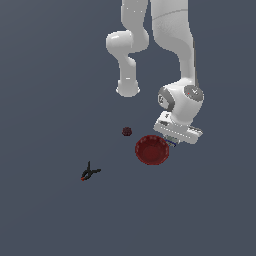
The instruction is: Pick up a designated object from a clutter of objects.
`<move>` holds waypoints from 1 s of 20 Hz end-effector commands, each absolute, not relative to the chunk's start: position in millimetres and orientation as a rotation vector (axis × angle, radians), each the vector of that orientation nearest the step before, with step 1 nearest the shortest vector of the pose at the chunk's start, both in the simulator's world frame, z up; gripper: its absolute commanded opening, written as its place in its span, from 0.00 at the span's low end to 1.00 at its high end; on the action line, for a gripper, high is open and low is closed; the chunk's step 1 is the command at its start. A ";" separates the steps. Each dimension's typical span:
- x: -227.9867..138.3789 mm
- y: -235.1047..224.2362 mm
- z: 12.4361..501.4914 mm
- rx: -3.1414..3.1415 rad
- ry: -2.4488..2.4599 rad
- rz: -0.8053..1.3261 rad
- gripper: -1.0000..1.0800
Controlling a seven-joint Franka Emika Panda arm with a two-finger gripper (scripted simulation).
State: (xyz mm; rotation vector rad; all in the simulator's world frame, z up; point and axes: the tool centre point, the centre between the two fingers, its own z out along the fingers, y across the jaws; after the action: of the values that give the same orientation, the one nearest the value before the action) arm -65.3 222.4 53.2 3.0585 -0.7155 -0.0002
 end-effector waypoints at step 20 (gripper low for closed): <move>-106.4 137.3 210.8 3.062 -0.717 -0.002 0.00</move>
State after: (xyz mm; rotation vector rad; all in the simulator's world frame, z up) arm -103.0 143.7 198.5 3.0604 -0.7171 -0.0010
